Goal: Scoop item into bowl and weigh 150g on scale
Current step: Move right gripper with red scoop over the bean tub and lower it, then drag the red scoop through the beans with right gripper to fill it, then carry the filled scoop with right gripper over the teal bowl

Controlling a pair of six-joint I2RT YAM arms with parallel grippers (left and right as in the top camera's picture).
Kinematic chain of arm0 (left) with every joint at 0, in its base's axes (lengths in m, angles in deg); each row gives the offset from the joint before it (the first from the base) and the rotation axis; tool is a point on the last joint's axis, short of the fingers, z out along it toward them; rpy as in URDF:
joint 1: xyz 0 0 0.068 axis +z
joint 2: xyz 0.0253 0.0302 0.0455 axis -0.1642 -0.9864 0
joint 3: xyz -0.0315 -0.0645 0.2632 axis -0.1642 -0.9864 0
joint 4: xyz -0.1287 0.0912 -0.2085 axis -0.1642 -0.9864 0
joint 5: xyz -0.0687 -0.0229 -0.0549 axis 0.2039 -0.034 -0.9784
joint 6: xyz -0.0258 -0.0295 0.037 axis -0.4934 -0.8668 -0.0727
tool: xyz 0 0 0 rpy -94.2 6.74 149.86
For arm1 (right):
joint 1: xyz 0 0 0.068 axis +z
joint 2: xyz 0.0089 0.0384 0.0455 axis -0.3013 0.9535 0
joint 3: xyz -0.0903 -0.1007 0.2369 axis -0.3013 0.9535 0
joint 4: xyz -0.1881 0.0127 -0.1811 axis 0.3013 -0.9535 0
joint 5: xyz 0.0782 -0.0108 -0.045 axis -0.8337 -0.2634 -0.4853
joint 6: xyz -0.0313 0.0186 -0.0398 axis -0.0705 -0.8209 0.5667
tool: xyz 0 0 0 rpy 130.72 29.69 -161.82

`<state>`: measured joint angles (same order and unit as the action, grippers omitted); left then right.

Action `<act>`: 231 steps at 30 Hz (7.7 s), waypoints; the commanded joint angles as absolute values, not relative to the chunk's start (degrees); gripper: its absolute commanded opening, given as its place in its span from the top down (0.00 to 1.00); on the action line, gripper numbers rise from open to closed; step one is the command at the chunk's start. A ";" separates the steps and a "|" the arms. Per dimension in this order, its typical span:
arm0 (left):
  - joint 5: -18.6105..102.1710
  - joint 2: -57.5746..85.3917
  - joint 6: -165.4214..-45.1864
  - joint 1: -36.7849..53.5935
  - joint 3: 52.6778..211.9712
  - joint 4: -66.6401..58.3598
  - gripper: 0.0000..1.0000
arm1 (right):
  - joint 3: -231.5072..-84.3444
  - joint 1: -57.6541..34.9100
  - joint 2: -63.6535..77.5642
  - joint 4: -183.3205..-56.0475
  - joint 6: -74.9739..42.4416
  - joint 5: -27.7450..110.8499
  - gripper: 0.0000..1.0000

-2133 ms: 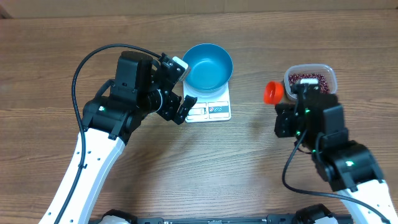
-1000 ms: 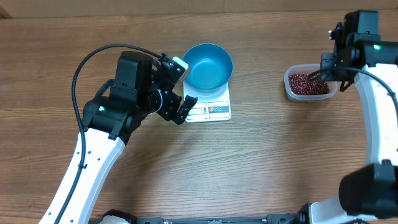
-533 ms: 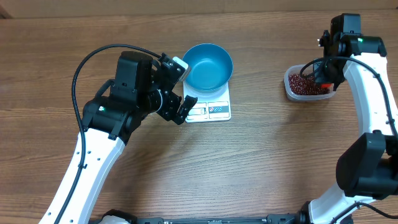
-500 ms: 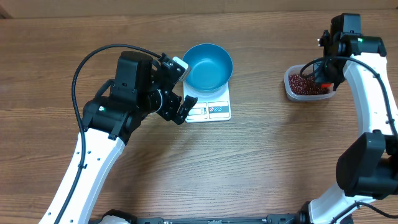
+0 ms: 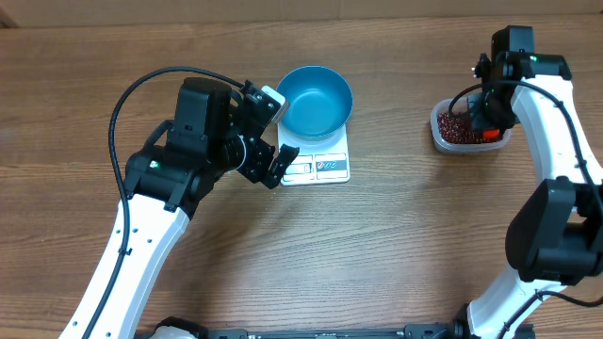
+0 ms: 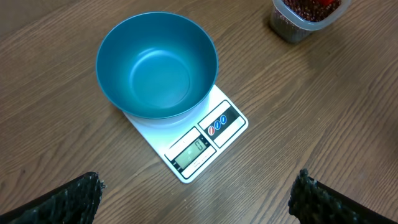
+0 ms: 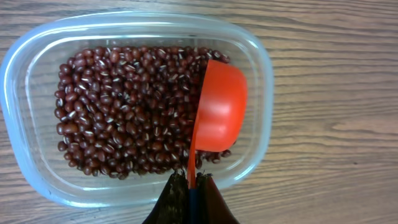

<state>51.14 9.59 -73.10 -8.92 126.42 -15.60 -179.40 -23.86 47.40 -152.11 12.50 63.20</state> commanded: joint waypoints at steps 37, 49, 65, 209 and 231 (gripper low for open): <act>50.33 10.25 -71.83 -8.94 127.19 -15.58 0.00 | -180.78 -28.67 50.96 -152.83 17.24 32.76 0.96; 50.33 10.25 -71.81 -8.94 127.19 -15.58 0.00 | -178.37 -32.65 51.14 -152.37 18.97 28.19 0.96; 50.33 10.25 -71.83 -8.94 127.19 -15.58 0.00 | -174.20 -37.02 51.14 -150.03 18.97 17.87 0.96; 50.33 10.25 -71.83 -8.94 127.19 -15.58 0.00 | -190.83 -14.25 51.16 -149.86 6.49 -3.20 0.96; 50.33 10.25 -71.81 -8.94 127.19 -15.58 0.00 | -195.14 -2.97 50.94 -146.82 -1.18 18.05 0.96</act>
